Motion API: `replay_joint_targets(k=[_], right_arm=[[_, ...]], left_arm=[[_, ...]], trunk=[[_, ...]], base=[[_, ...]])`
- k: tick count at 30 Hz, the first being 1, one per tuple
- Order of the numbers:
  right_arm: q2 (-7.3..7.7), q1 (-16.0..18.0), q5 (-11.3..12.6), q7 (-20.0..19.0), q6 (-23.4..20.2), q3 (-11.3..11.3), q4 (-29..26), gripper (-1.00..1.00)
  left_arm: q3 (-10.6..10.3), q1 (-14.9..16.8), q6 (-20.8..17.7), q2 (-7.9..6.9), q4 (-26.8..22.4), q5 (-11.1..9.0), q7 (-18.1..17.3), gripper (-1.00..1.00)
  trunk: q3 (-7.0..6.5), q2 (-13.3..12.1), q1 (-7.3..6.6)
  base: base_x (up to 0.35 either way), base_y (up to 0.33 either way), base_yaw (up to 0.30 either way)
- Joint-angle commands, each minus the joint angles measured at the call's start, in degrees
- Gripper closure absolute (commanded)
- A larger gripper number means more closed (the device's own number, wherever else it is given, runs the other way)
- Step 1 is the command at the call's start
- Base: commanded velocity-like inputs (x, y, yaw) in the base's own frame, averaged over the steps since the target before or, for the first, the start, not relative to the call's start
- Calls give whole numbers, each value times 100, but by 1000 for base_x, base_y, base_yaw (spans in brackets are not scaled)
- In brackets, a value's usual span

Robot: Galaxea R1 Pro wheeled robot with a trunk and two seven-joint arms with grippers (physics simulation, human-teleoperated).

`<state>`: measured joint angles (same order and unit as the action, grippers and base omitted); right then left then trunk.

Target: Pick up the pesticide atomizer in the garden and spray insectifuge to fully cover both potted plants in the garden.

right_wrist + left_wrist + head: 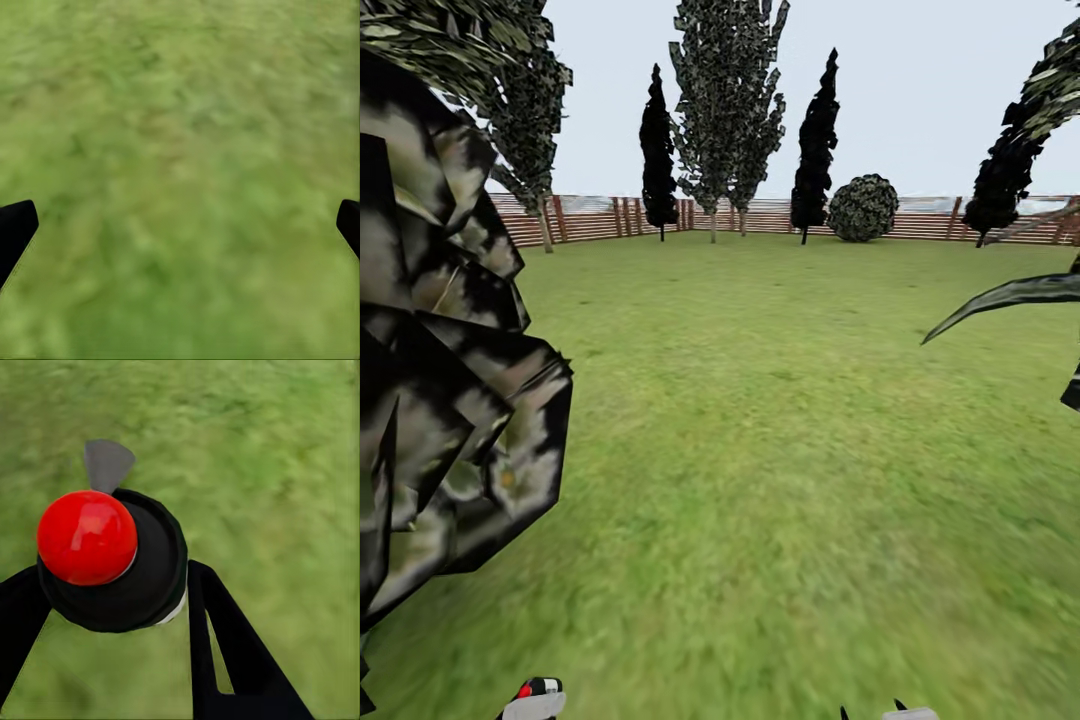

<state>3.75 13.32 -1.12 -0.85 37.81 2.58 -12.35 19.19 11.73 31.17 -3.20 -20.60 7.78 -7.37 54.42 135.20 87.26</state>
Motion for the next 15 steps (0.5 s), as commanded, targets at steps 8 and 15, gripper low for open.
replay_joint_targets(k=[8, 15], right_arm=[[11, 4, -1, -9, 16, 24, 4, -100], [12, 4, -10, -12, 16, 32, 4, -100]], left_arm=[[50, 5, 21, 4, 3, 59, -27, 100], [50, 5, 21, 4, 3, 65, -28, 100]], trunk=[[5, 2, 2], [5, 2, 2]], base=[[335, 51, -10], [337, 3, 0]])
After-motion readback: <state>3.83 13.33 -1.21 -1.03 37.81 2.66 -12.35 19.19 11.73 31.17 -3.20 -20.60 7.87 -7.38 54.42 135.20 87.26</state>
